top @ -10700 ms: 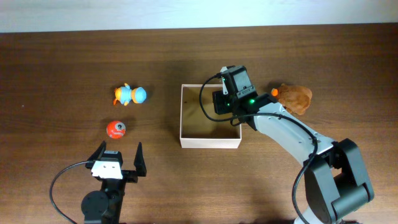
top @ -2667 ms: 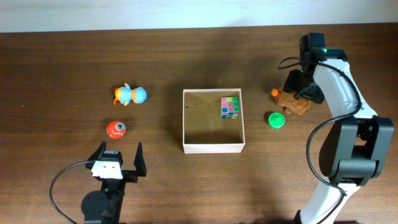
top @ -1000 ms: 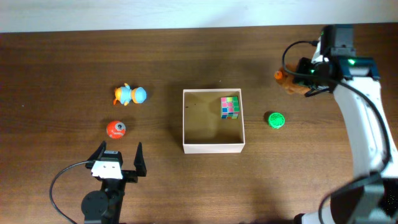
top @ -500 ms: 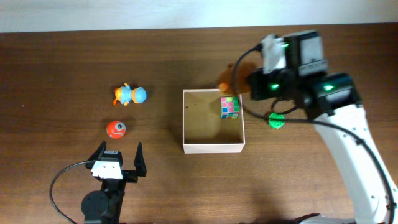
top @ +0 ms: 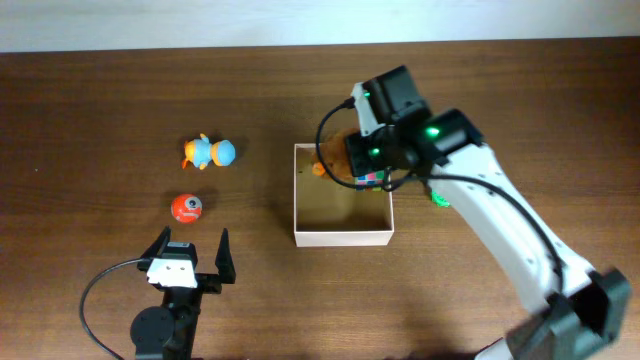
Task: Pack container
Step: 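Carry the bear with the right gripper into the box and release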
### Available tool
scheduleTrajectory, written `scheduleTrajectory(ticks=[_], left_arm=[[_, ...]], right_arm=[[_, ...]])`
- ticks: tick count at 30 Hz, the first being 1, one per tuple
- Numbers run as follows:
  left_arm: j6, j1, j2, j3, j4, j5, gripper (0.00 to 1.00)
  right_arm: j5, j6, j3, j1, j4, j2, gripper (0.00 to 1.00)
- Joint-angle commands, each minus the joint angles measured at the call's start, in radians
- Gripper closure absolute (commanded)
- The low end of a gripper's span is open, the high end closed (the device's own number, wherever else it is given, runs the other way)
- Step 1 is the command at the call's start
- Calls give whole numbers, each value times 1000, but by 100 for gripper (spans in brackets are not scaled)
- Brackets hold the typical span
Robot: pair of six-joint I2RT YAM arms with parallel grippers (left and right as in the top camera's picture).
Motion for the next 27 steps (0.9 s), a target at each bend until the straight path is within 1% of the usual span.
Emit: scheduleTrajectory(ticks=[1, 3, 4, 16, 27], left_arm=[[16, -3, -9, -6, 0, -7, 1], [16, -3, -9, -6, 0, -7, 1], [16, -3, -9, -6, 0, -7, 1], [16, -3, -9, -6, 0, -7, 1], [16, -3, -9, -6, 0, -7, 1]], right_arm=[[15, 20, -1, 27, 20, 48, 96], [16, 28, -1, 39, 35, 72, 98], [16, 33, -1, 45, 42, 82, 96], [28, 83, -1, 63, 120, 174, 96], [87, 83, -1, 63, 126, 183, 96]])
